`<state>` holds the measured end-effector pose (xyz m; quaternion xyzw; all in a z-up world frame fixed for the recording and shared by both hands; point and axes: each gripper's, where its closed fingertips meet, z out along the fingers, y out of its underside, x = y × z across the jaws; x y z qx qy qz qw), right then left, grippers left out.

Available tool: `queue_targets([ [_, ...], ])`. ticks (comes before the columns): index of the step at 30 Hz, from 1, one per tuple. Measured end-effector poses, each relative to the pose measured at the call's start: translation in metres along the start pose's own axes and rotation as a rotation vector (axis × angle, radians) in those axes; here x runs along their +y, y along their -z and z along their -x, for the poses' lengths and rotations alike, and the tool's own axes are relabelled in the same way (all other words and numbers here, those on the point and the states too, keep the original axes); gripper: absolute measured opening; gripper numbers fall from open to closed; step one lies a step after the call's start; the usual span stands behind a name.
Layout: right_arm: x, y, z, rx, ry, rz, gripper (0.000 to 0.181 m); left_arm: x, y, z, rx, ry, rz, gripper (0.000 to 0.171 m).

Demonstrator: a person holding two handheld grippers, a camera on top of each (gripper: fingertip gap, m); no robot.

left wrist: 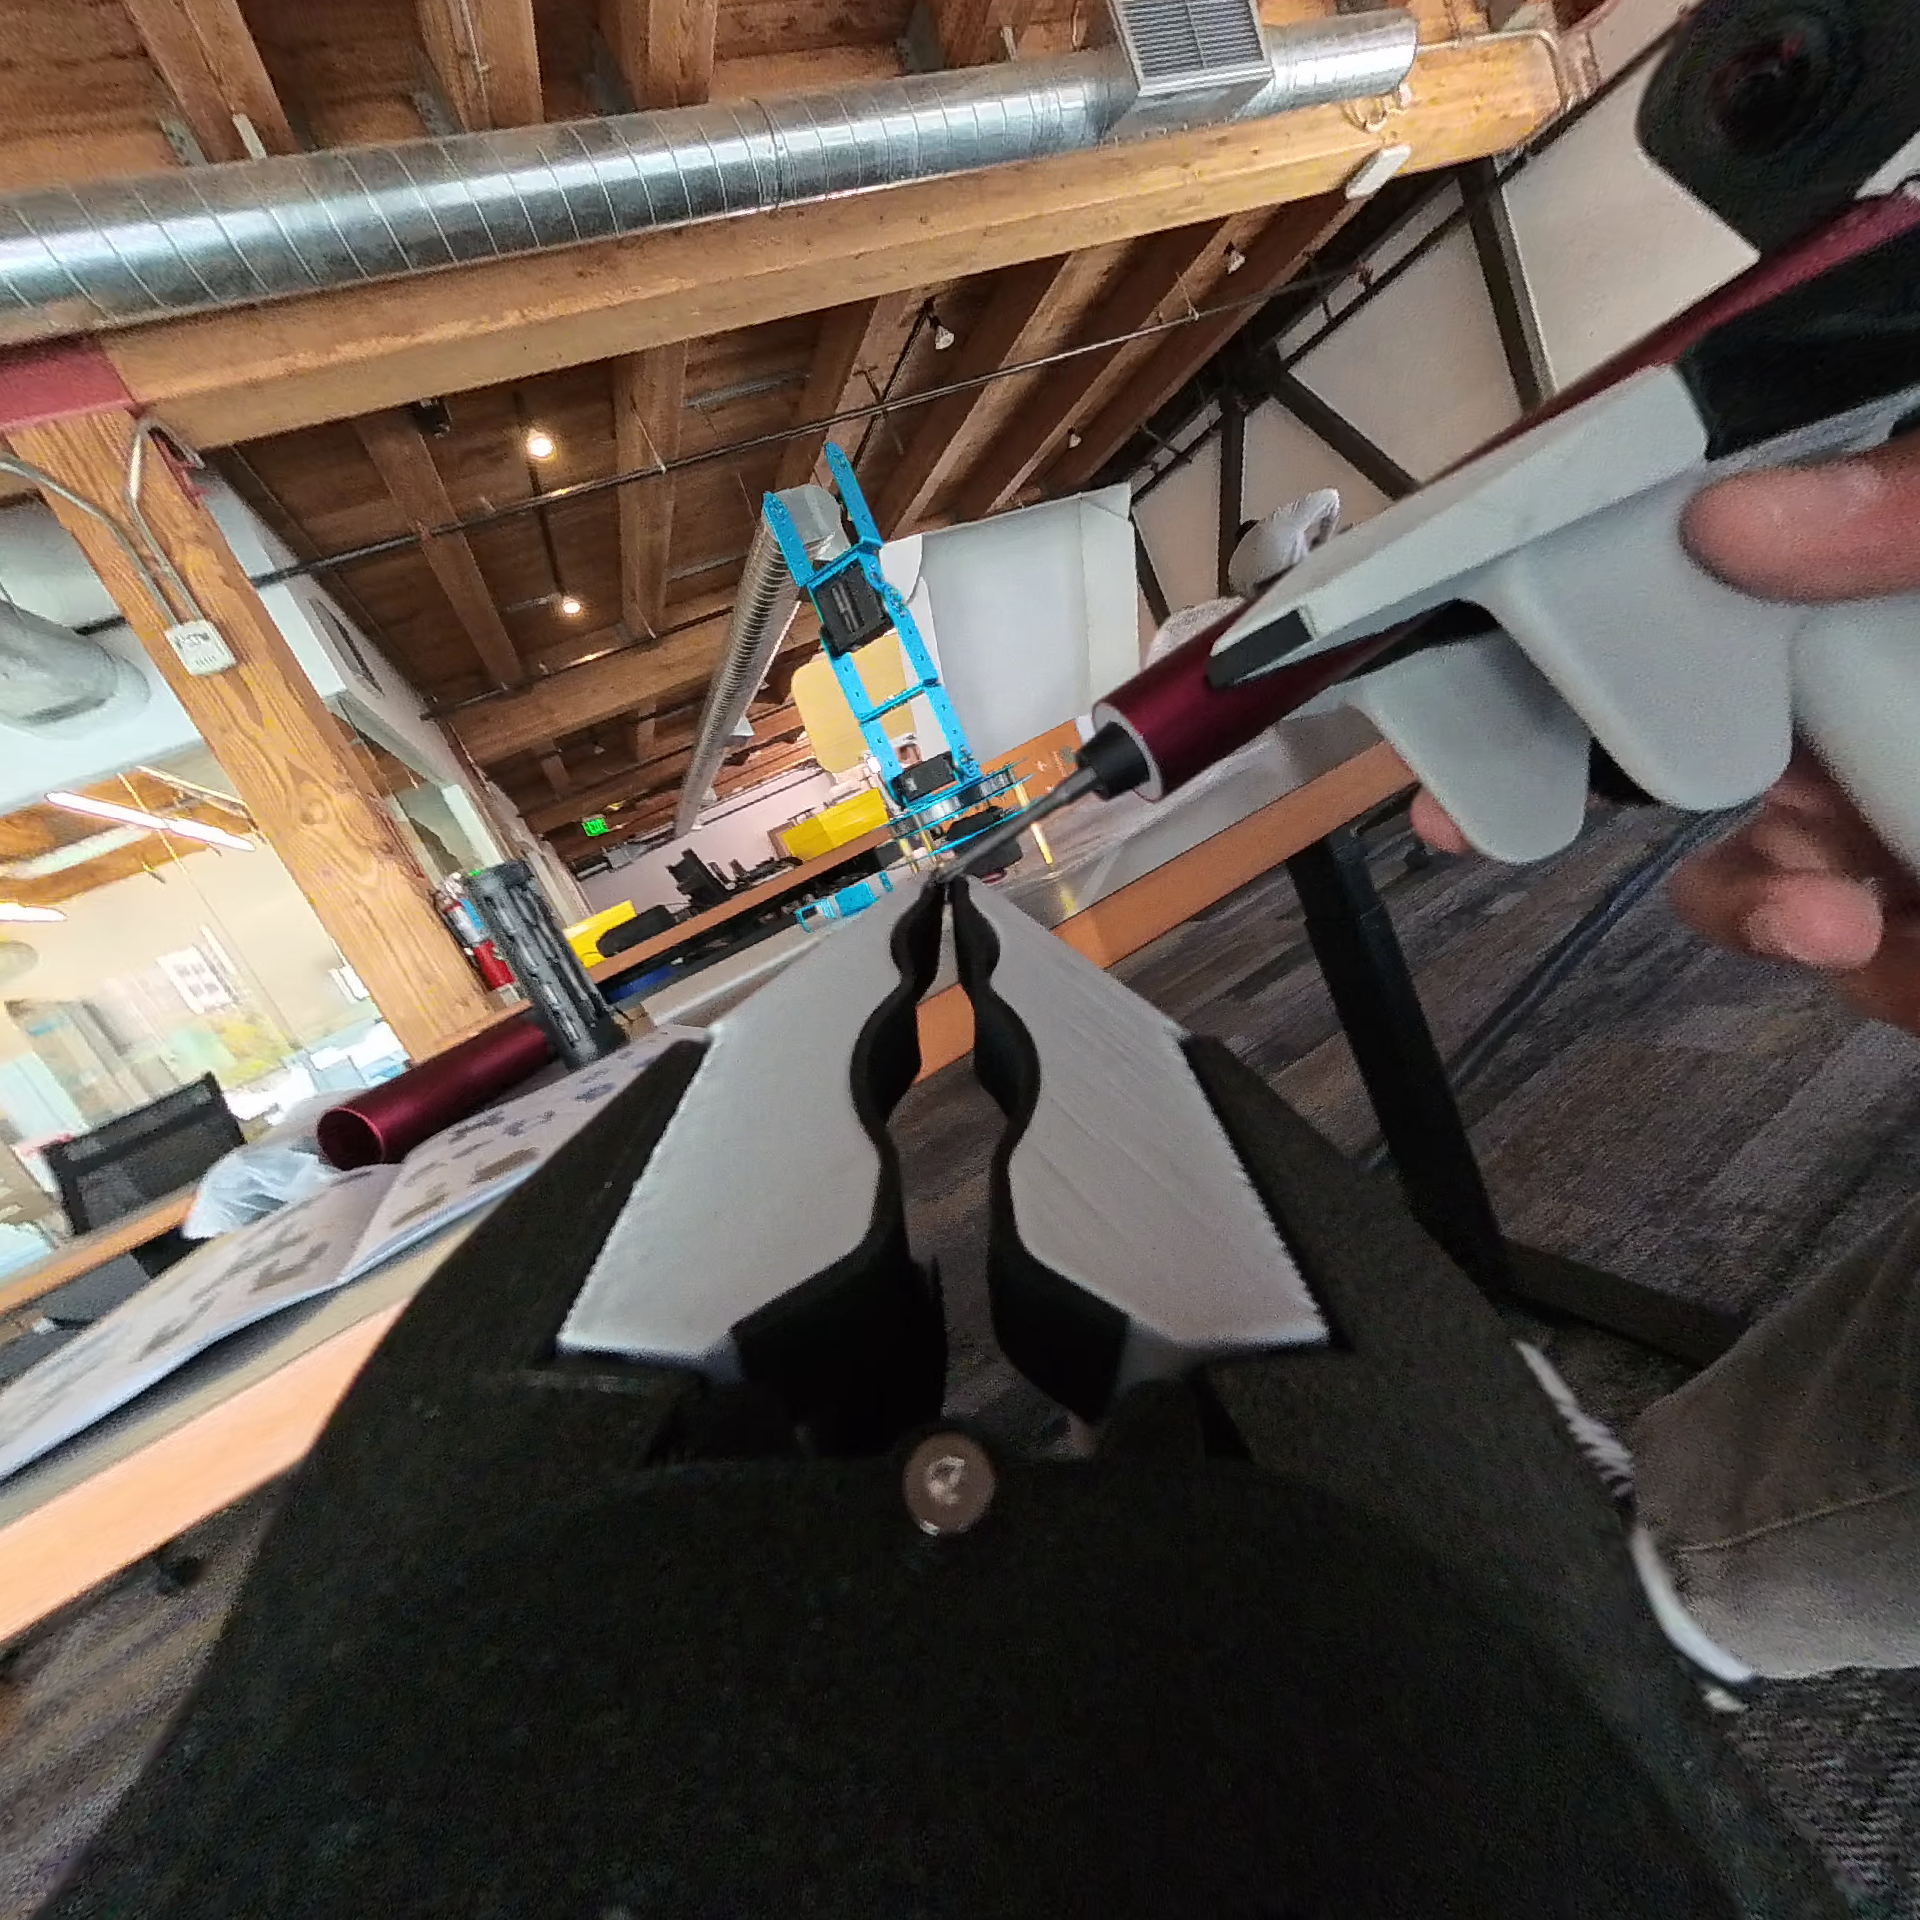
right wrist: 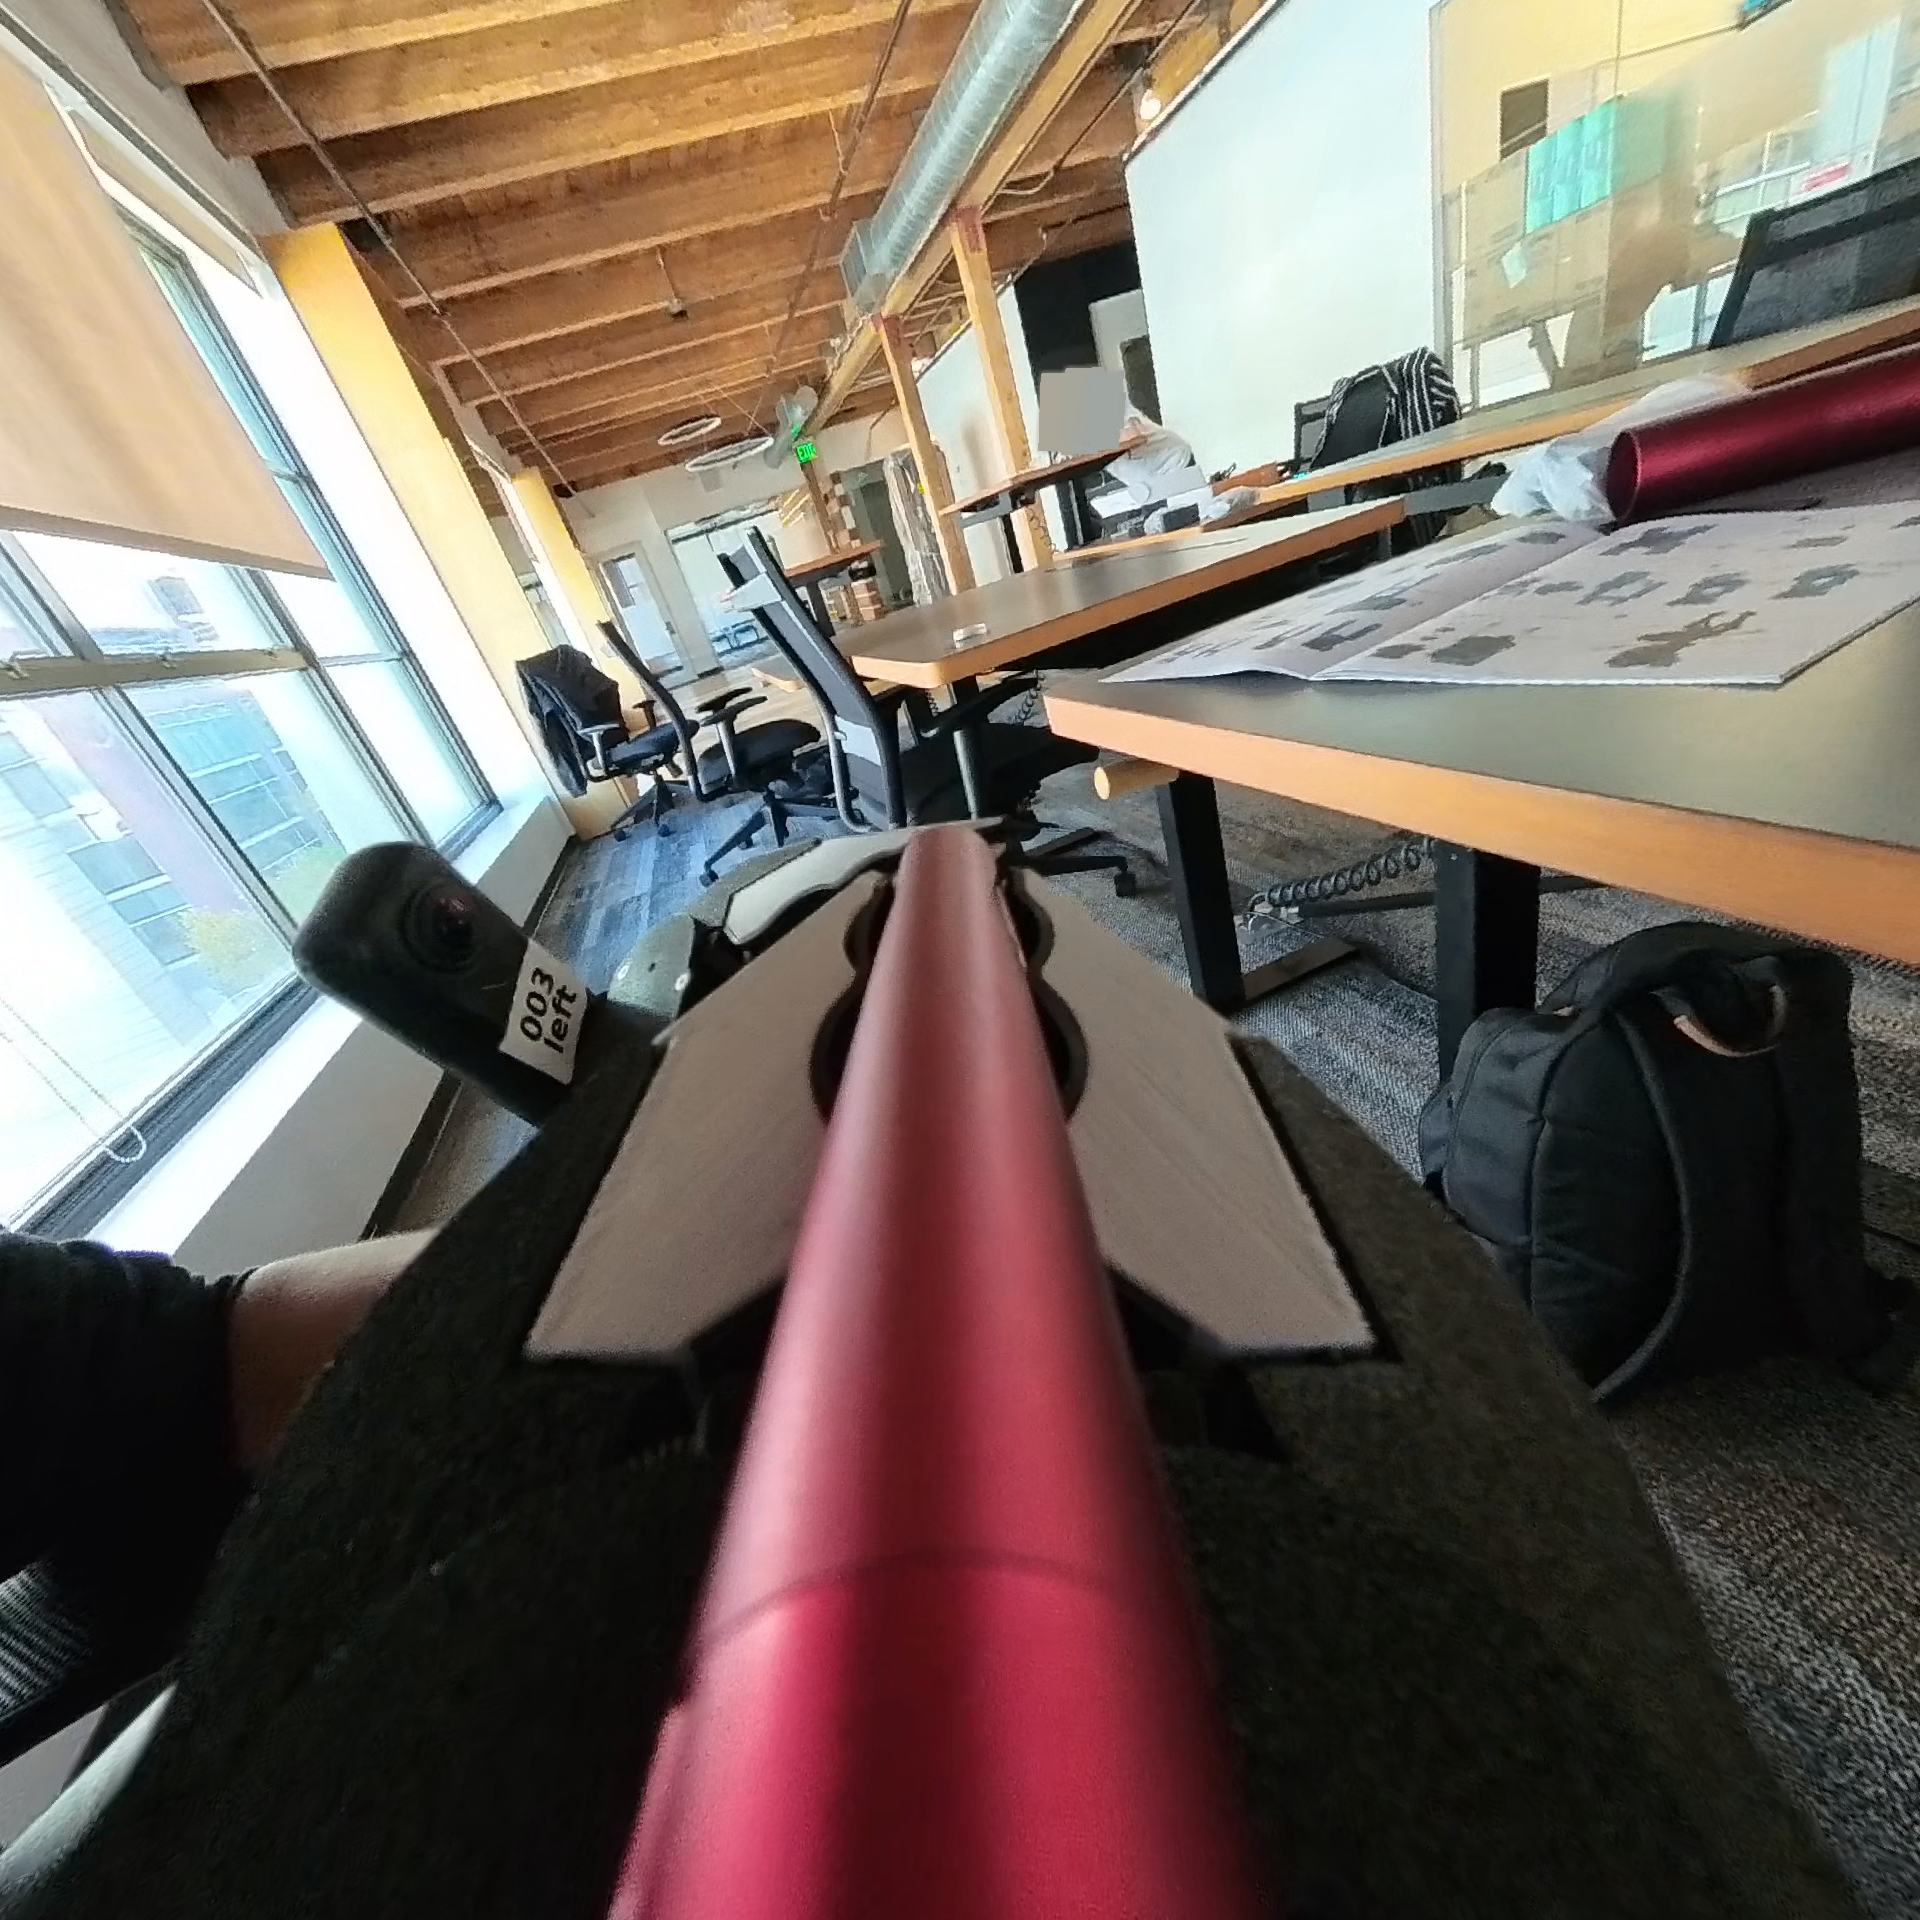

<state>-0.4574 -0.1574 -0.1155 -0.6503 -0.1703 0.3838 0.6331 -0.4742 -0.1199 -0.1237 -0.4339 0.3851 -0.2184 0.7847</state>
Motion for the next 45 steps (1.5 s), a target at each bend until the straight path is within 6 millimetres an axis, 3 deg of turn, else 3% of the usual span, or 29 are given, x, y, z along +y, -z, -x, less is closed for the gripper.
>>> queue_targets([
  [3,-0.002,0.002,0.003,-0.006,0.035,0.016,0.021,-0.003,0.001,0.002,0.003,-0.107,0.006,0.002],
  [8,-0.016,0.007,0.004,0.003,0.066,-0.024,0.022,-0.011,0.005,0.008,-0.006,-0.175,-0.013,0.002],
  [13,-0.017,0.007,0.011,-0.022,0.080,-0.023,0.022,-0.016,0.005,0.004,0.016,-0.222,-0.014,0.002],
  [26,-0.021,0.009,0.015,-0.051,0.077,-0.006,0.021,-0.029,0.004,0.002,0.014,-0.249,-0.035,0.001],
  [45,-0.025,0.014,0.019,-0.075,0.070,0.015,0.021,-0.032,0.004,-0.005,0.039,-0.310,-0.013,0.001],
])
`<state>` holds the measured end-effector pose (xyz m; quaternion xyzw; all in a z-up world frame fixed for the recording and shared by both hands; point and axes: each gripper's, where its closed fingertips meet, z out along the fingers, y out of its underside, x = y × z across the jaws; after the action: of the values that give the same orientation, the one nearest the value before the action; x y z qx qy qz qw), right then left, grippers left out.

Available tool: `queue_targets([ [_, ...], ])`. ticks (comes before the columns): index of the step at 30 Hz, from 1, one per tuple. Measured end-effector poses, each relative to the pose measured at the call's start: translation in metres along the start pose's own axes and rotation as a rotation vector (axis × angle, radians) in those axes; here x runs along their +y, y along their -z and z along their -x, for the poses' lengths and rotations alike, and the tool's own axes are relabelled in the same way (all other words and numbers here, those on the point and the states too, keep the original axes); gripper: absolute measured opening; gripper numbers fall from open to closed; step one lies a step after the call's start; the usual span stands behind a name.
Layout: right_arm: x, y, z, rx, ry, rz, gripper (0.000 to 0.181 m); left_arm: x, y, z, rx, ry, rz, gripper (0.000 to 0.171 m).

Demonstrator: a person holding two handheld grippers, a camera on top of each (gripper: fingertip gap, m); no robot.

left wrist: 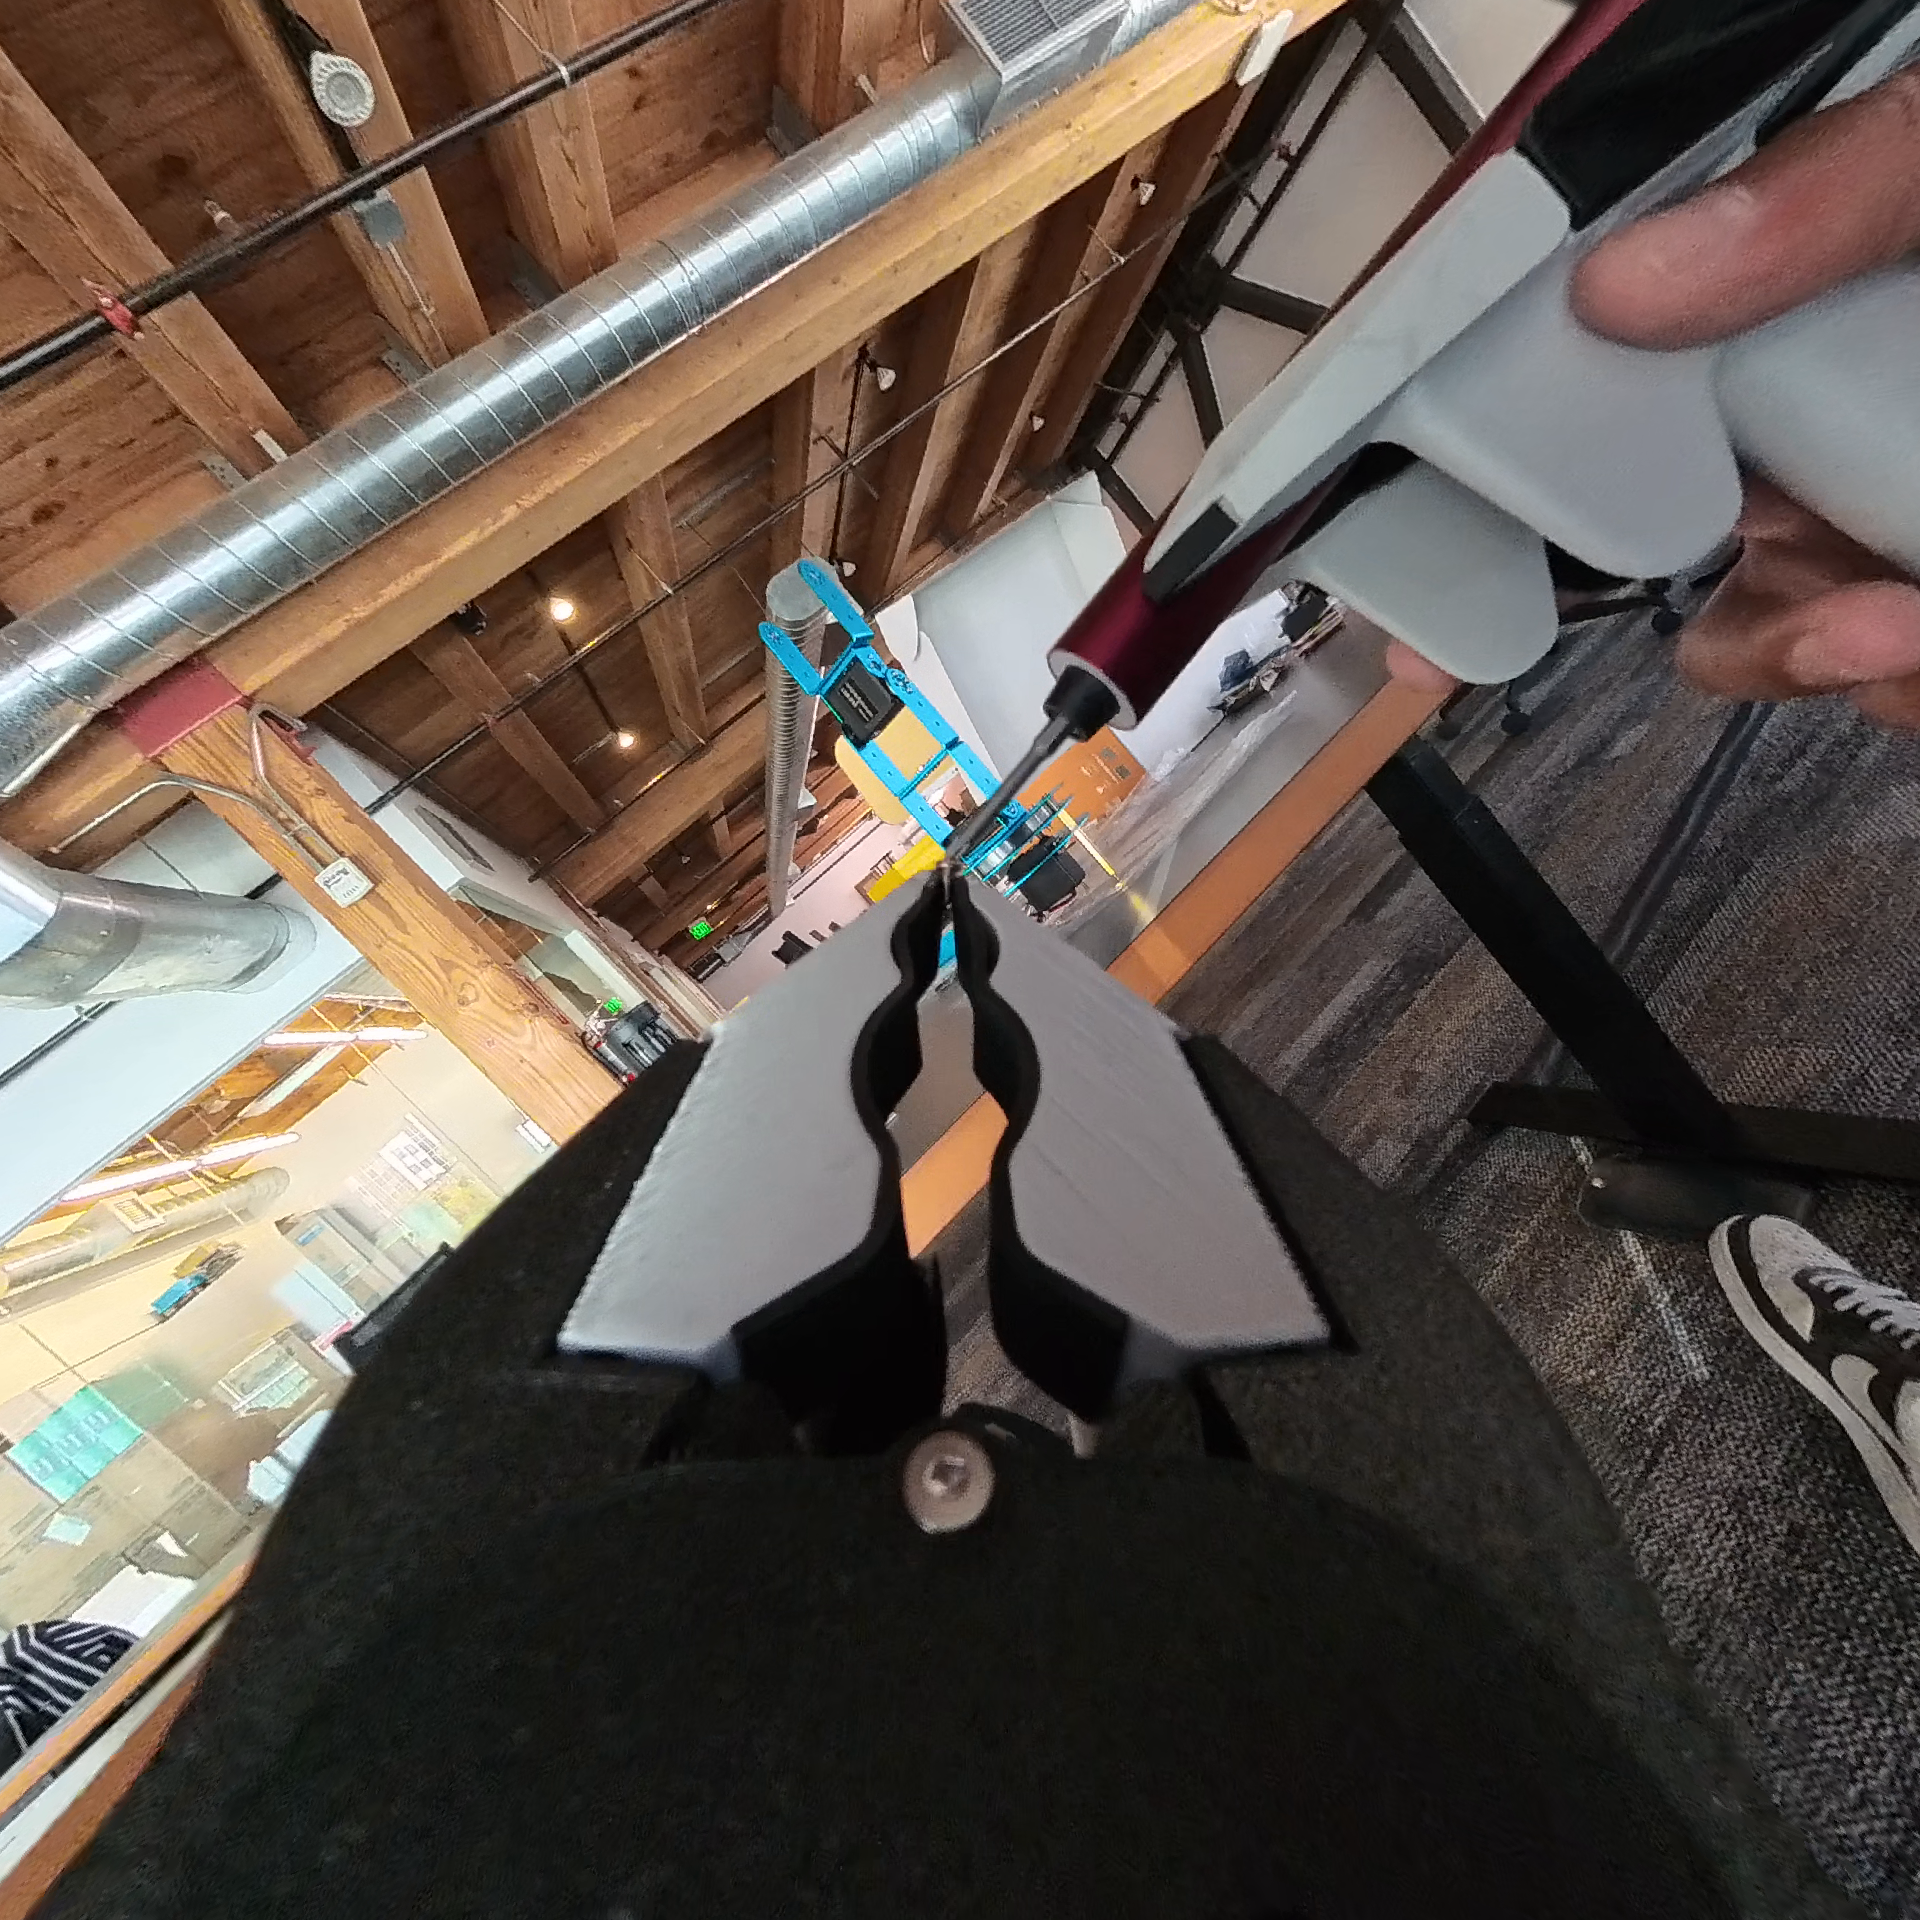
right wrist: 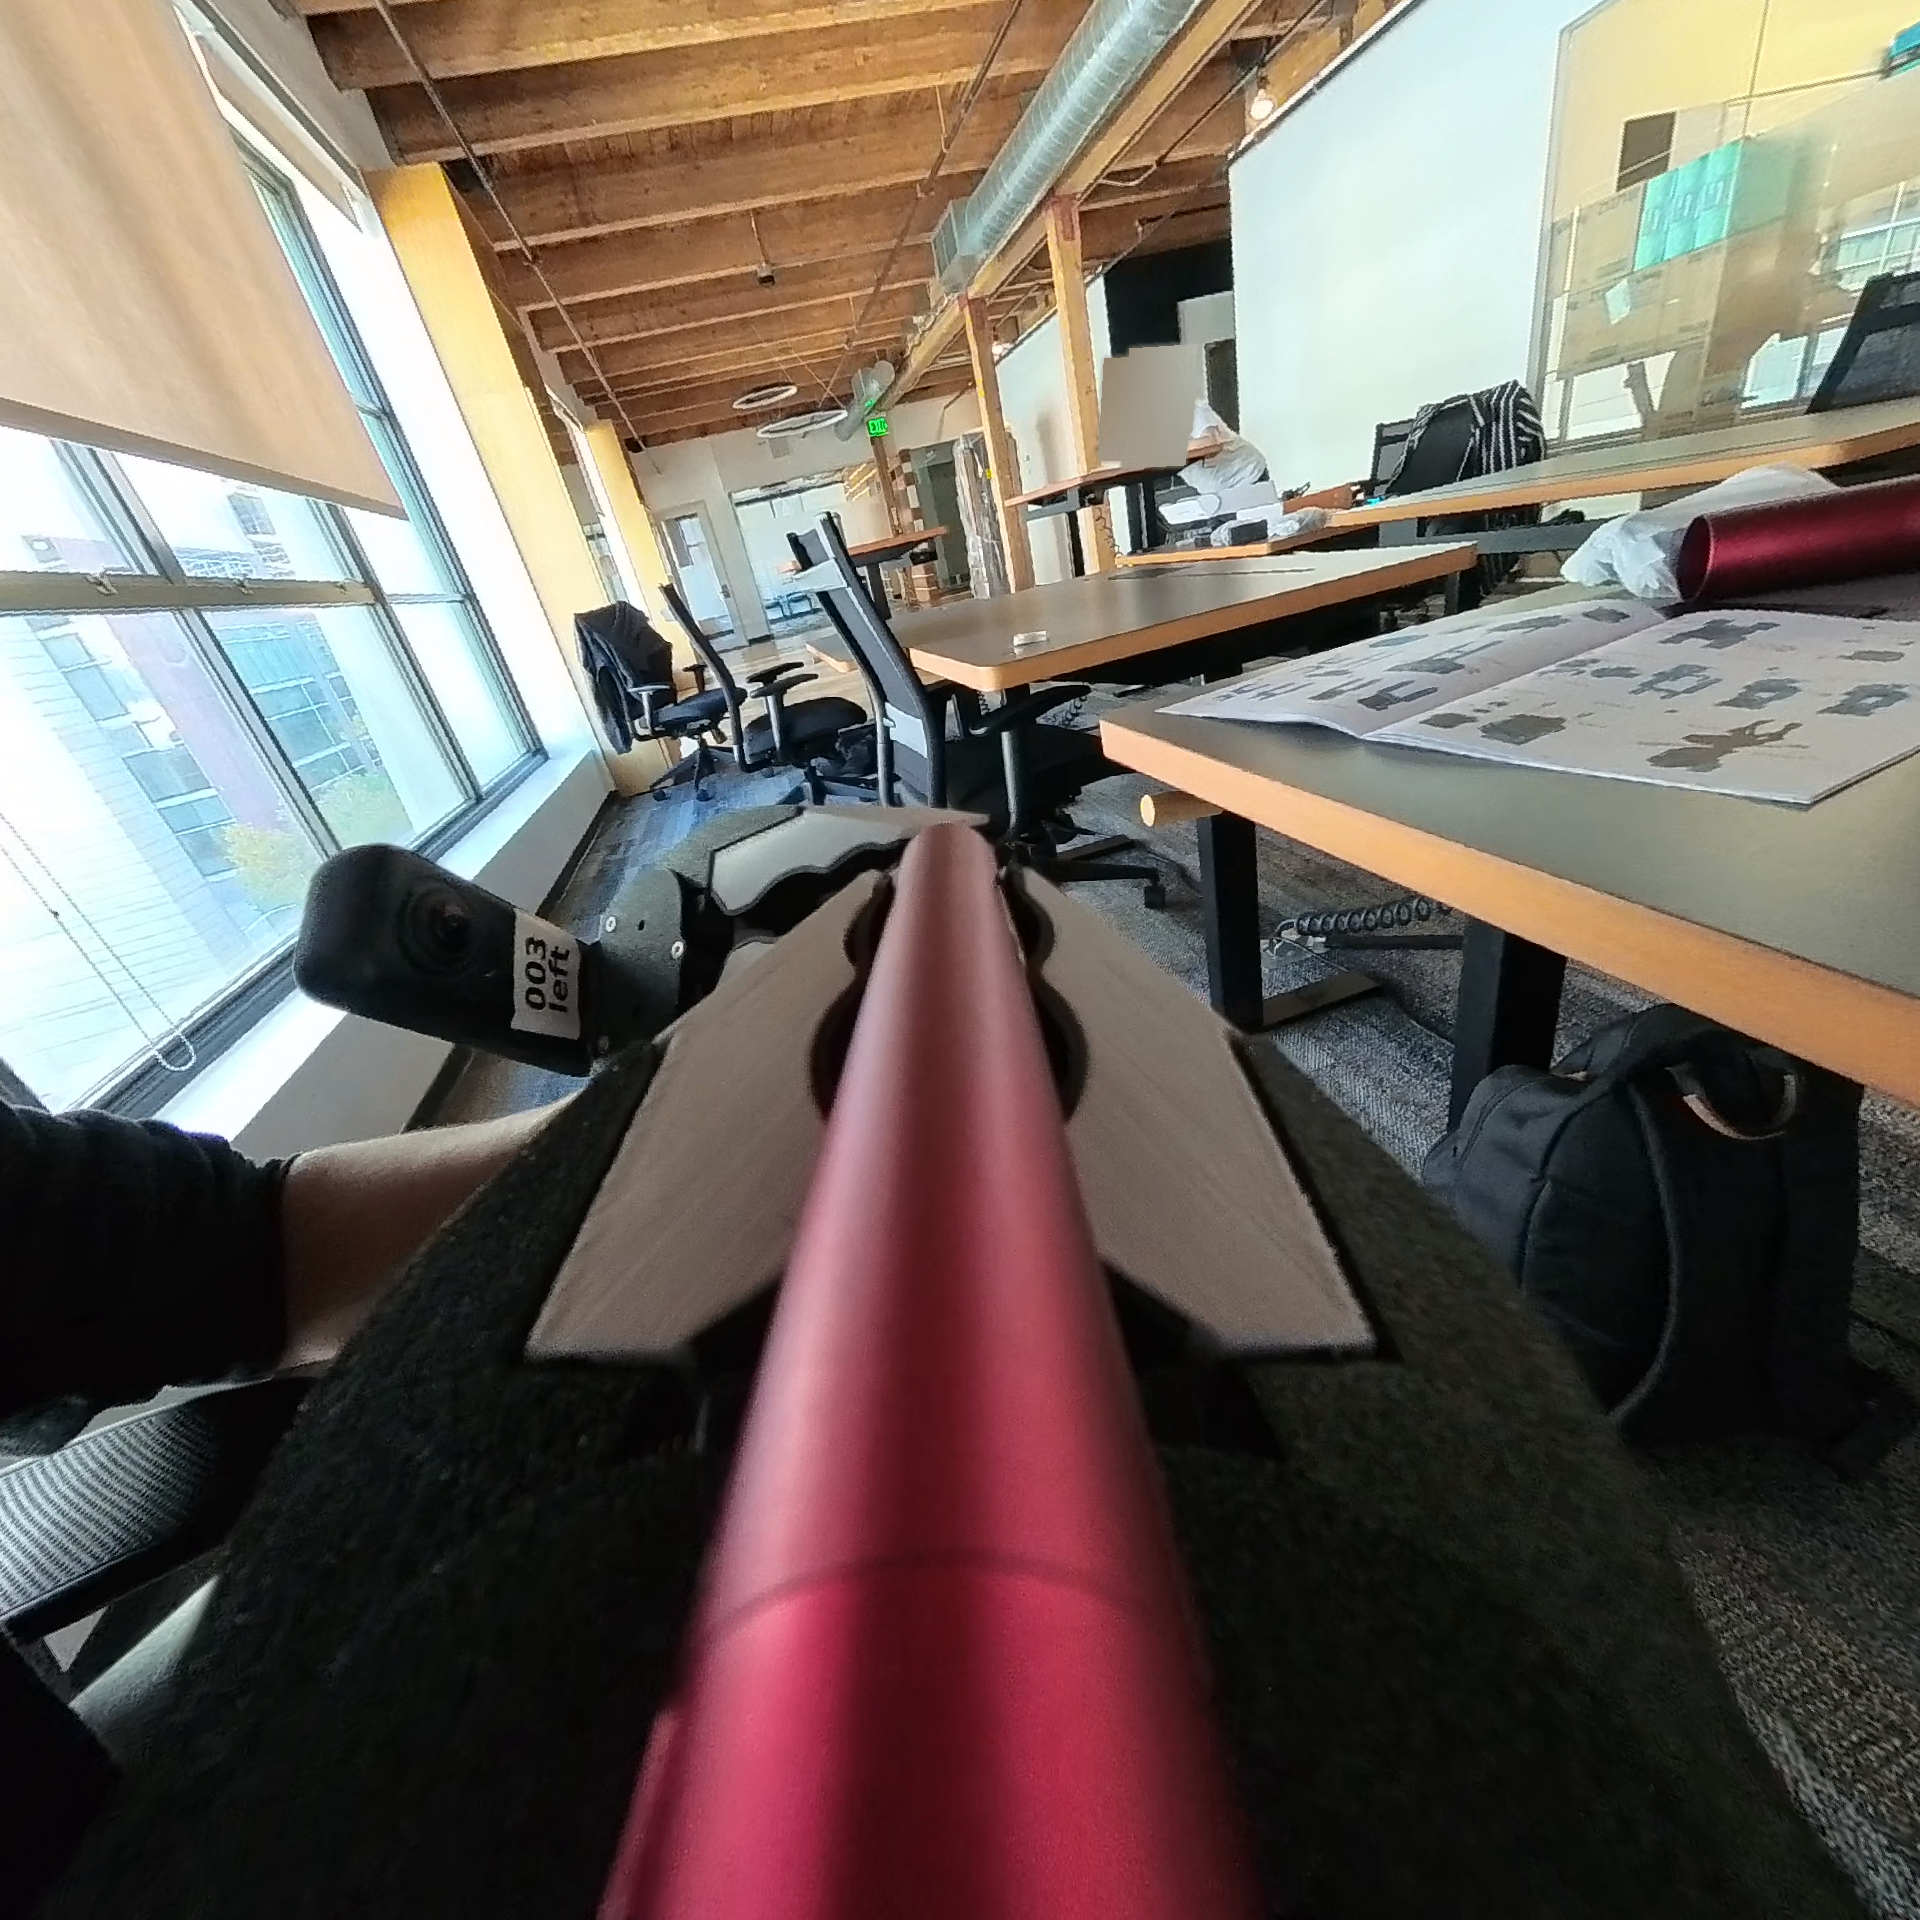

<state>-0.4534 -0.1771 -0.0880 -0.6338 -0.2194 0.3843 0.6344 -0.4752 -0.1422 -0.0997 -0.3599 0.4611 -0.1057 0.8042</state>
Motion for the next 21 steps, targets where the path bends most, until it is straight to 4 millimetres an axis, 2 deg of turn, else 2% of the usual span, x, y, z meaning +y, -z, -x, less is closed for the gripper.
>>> queue_targets([
  [5,-0.002,0.001,0.002,-0.039,-0.002,0.039,0.022,-0.003,0.002,-0.001,0.065,-0.145,0.010,0.001],
  [8,-0.007,0.003,0.002,-0.081,0.012,0.068,0.020,-0.008,0.000,-0.002,0.131,-0.319,0.024,0.001],
  [9,-0.010,0.004,0.001,-0.090,0.029,0.070,0.027,-0.009,-0.002,-0.001,0.147,-0.390,0.033,0.001],
  [12,-0.019,0.006,-0.003,-0.117,0.054,0.051,0.022,-0.014,-0.010,0.002,0.209,-0.512,0.044,0.001],
  [14,-0.024,0.008,-0.011,-0.131,0.043,0.032,0.021,-0.014,-0.020,0.003,0.257,-0.567,0.050,0.001],
  [17,-0.034,0.010,-0.034,-0.158,0.021,-0.010,0.020,-0.009,-0.045,0.007,0.312,-0.704,0.043,0.001],
  [21,-0.057,0.010,-0.081,-0.193,-0.008,-0.111,0.021,0.002,-0.096,0.020,0.377,-0.782,0.031,0.002],
])
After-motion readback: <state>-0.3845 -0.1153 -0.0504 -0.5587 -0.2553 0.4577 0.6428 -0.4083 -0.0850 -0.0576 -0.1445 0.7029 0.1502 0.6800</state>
